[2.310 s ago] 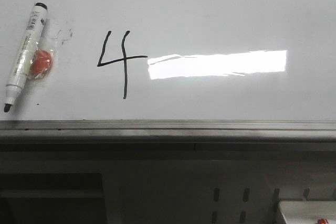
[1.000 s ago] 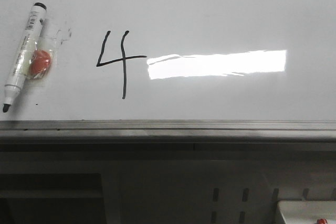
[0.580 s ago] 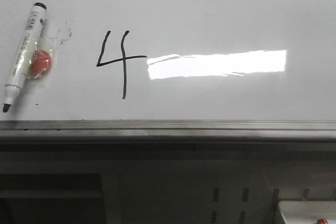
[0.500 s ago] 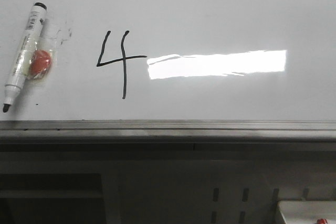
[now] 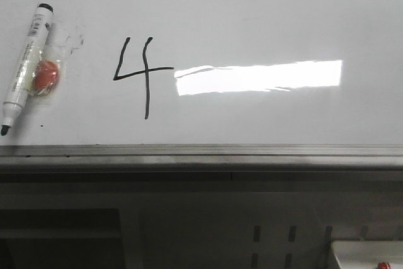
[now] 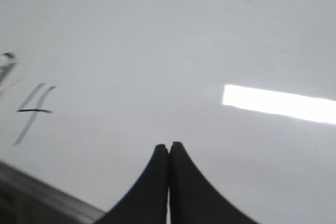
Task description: Write number 4 on whiteboard
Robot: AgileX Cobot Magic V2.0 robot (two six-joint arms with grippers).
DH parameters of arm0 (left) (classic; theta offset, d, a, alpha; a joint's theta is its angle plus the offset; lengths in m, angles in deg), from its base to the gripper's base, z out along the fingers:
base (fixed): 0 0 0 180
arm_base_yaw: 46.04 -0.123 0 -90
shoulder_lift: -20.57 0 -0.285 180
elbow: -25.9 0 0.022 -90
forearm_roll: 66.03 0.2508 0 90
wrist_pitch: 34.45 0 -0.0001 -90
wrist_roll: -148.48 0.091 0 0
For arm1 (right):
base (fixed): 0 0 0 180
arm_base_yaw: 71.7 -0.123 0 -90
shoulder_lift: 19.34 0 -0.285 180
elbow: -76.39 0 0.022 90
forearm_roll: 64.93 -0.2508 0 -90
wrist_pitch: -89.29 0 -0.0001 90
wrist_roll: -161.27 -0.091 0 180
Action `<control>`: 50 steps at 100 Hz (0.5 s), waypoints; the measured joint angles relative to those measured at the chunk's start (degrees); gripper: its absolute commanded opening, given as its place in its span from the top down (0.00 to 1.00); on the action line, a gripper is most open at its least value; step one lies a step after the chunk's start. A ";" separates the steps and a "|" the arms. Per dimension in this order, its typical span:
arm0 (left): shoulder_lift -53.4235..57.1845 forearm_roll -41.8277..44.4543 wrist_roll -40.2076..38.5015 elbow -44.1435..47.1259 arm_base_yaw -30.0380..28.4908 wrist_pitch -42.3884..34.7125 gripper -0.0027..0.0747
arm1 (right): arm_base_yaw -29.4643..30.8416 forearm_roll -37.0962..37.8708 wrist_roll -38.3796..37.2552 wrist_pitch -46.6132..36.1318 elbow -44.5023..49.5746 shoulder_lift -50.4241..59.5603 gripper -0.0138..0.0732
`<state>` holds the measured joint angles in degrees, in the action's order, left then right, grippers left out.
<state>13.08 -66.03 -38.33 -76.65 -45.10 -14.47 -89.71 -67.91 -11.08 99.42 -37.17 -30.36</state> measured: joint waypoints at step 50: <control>0.00 0.00 0.00 0.00 0.00 0.00 0.98 | 22.91 2.98 -5.92 4.64 10.04 3.81 0.92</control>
<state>13.08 -66.03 -38.33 -76.65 -45.10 -14.47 -66.81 -64.93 -17.00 104.06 -27.12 -26.55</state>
